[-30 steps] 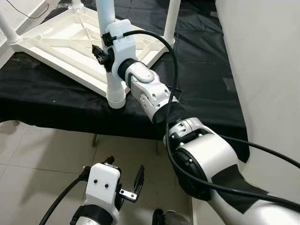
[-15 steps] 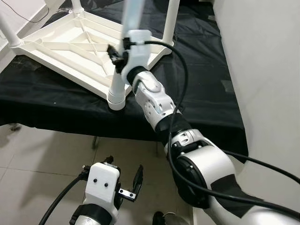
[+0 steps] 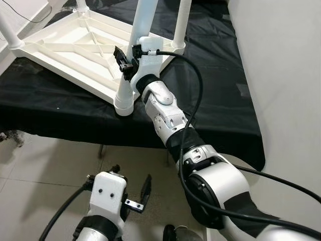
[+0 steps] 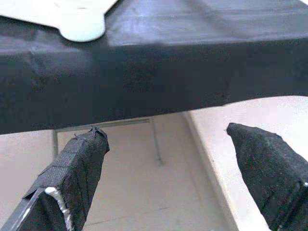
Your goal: Building children table
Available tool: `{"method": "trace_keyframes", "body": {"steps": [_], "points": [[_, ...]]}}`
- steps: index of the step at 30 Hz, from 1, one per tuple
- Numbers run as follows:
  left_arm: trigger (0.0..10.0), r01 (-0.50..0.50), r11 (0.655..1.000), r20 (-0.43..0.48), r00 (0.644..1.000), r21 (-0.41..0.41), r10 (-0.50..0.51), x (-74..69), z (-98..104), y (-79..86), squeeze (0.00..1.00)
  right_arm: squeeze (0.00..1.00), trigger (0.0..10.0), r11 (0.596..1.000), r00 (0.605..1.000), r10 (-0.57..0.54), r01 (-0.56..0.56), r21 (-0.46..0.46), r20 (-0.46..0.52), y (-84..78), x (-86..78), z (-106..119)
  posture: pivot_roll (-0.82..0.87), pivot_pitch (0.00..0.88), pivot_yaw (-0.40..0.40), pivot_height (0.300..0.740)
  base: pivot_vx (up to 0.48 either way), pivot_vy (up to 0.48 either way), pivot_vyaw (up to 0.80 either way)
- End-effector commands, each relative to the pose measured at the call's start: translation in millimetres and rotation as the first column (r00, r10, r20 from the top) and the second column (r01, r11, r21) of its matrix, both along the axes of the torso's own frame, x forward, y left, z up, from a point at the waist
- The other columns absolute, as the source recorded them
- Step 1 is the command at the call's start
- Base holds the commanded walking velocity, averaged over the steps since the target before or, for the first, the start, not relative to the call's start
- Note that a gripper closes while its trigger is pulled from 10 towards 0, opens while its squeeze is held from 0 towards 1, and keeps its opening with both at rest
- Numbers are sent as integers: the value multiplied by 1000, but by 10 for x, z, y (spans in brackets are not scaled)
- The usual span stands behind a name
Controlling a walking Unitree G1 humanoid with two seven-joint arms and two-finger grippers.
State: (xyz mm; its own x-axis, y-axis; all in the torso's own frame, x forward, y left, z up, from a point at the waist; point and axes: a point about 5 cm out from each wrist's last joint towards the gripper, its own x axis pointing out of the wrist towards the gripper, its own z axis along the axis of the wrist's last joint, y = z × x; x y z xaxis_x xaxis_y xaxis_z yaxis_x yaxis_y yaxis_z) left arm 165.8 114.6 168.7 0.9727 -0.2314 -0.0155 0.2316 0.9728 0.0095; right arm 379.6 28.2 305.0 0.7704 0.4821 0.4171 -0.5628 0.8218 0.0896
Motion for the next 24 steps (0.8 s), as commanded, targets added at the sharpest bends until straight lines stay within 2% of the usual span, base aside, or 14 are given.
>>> {"method": "trace_keyframes", "body": {"steps": [1,2,3,4,9,12,13,14,15,18,20,21,24], "points": [[10000,-7,1000,-35,999,0,7,32,-68,22,0,0,10000,997,998,39,-42,58,47,-9,-31,203,74,241,-83,734,0,0,0],[10000,-9,1000,-34,999,3,9,55,-69,34,0,0,10000,996,997,54,-57,71,50,-31,-31,247,74,241,-83,734,0,0,0],[10000,-19,1000,-30,999,-5,19,94,-68,61,1000,0,10000,994,996,71,-76,83,57,-66,-33,291,69,220,-77,734,0,0,0],[10000,-19,1000,-30,999,-5,19,94,-68,61,1000,0,10000,994,996,71,-76,83,57,-66,-33,291,69,220,-77,734,0,0,0],[10000,-42,999,13,999,34,41,273,-23,159,1000,0,10000,986,990,114,-123,111,80,-231,-74,296,51,165,-54,734,0,0,0],[10000,-47,998,24,999,37,46,316,-4,174,1000,0,10000,984,989,121,-131,118,87,-268,-88,282,51,165,-54,734,0,0,0],[10000,-42,996,35,999,76,39,369,17,181,1000,0,10000,980,987,143,-152,129,77,-288,-110,241,41,148,-45,734,0,0,0],[10000,-42,996,35,999,76,39,369,17,181,1000,0,10000,980,987,143,-152,129,77,-288,-110,241,41,148,-45,734,0,0,0],[10000,-46,991,62,997,127,38,450,59,204,0,0,10000,975,983,175,-182,127,63,-306,-133,152,37,129,-35,734,0,0,0],[10000,-31,963,125,992,267,-3,646,165,230,0,0,10000,965,971,238,-238,107,13,-368,-200,-124,40,115,-33,734,0,0,0],[10000,-31,963,125,992,267,-3,646,165,230,0,0,10000,965,971,238,-238,107,13,-368,-200,-124,40,115,-33,734,0,0,0],[10000,-21,948,130,991,318,-22,704,158,233,0,0,10000,965,969,247,-245,96,-16,-383,-218,-222,36,93,-28,734,0,0,0],[10000,-17,938,131,991,347,-31,751,152,242,0,0,10000,965,967,252,-247,90,-44,-401,-246,-293,36,93,-28,734,0,0,0]]}}
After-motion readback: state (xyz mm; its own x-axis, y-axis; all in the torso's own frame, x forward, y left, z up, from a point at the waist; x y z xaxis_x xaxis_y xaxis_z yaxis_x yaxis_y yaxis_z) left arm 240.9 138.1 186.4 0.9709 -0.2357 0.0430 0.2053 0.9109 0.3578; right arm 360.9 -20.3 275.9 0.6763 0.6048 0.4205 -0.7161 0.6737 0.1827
